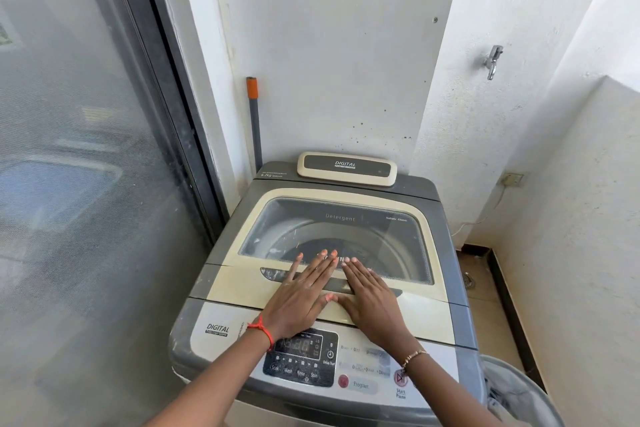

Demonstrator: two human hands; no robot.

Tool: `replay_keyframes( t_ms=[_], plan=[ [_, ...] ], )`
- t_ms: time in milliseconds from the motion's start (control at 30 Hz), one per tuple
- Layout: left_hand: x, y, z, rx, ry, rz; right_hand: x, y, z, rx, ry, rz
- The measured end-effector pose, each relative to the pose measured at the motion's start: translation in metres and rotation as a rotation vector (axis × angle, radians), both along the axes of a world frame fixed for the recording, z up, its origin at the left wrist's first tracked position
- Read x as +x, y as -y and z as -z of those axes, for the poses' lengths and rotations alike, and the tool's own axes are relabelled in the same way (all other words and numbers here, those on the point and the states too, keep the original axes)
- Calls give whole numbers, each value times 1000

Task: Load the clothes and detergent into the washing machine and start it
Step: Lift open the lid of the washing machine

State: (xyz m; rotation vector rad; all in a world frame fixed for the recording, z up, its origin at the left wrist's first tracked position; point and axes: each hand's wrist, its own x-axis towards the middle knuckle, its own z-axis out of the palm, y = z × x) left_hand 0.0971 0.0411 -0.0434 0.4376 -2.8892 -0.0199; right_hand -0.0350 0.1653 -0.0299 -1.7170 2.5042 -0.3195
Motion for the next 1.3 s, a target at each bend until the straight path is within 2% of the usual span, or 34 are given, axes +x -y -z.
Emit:
replay_keyframes(
  t_ms=[167,367,533,600,700,800,933,1067,1233,1300],
  plan=[
    [2,1,-1,-61,21,0,3,4,-10,-134,121,3],
    [7,-3,-6,-187,-14,50,1,10,-27,-88,180,-36],
    [8,-2,-15,-330,-153,15,-11,17,-62,-52,222,-17],
    [2,3,-29,-440,-241,4,-22,25,-80,-50,179,-14],
    [-11,17,-62,-627,-329,-15,-40,46,-126,-243,199,48],
    [-24,33,-88,-721,-381,-19,-50,64,-195,-478,240,79],
    [-34,41,-111,-829,-379,26,-47,68,-226,-502,290,53],
    [-55,54,-150,-897,-462,-46,-41,54,-214,-432,172,105],
    [-85,81,-196,-896,-466,-76,-58,68,-199,-452,-231,181],
    [-95,90,-209,-873,-464,-64,-71,84,-203,-489,-329,220]
  ],
)
